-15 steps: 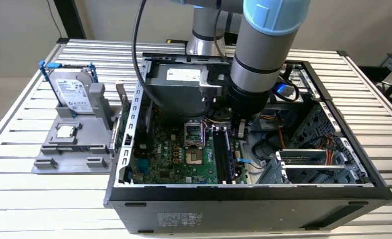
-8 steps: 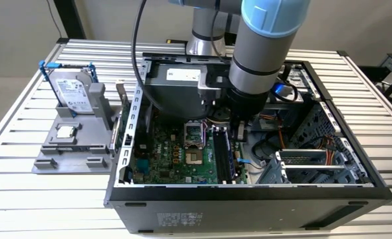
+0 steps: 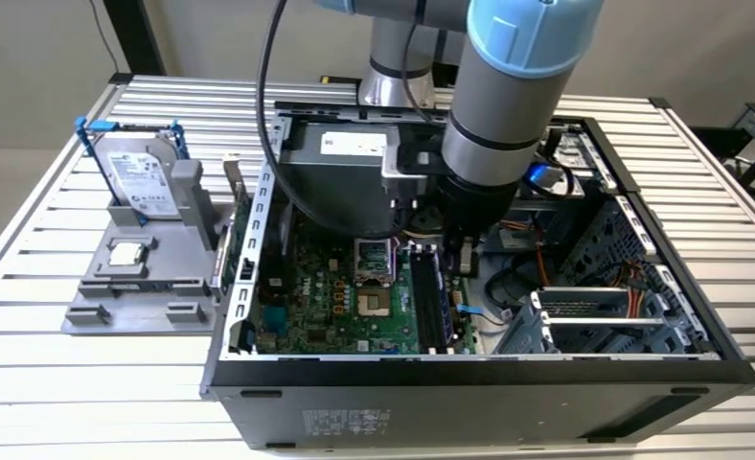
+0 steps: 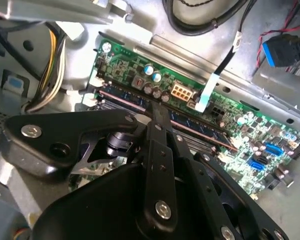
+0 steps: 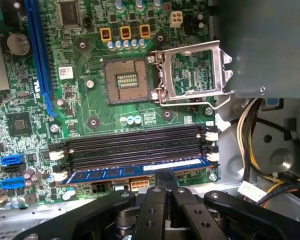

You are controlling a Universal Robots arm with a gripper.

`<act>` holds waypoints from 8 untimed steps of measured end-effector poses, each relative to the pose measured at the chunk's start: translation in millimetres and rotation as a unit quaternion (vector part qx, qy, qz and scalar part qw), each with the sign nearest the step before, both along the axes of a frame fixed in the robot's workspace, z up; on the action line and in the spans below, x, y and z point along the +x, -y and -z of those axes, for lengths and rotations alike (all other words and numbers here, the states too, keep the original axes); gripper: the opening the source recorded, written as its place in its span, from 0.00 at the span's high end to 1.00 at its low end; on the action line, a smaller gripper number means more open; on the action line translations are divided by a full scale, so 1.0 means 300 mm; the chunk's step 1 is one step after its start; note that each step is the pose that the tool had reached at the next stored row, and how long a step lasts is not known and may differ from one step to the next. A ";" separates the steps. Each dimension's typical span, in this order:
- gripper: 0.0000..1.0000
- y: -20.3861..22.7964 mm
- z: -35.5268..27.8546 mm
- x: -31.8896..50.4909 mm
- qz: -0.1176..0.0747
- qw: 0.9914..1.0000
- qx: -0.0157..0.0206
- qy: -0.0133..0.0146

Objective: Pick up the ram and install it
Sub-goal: 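Press down the ram until it locks into place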

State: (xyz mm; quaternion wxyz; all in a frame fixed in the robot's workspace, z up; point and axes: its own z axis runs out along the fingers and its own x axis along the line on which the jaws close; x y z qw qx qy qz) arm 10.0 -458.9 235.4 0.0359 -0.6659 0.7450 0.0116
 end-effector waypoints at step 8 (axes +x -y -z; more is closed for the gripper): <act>1.00 0.019 0.022 0.000 -0.010 1.000 -0.002 -0.008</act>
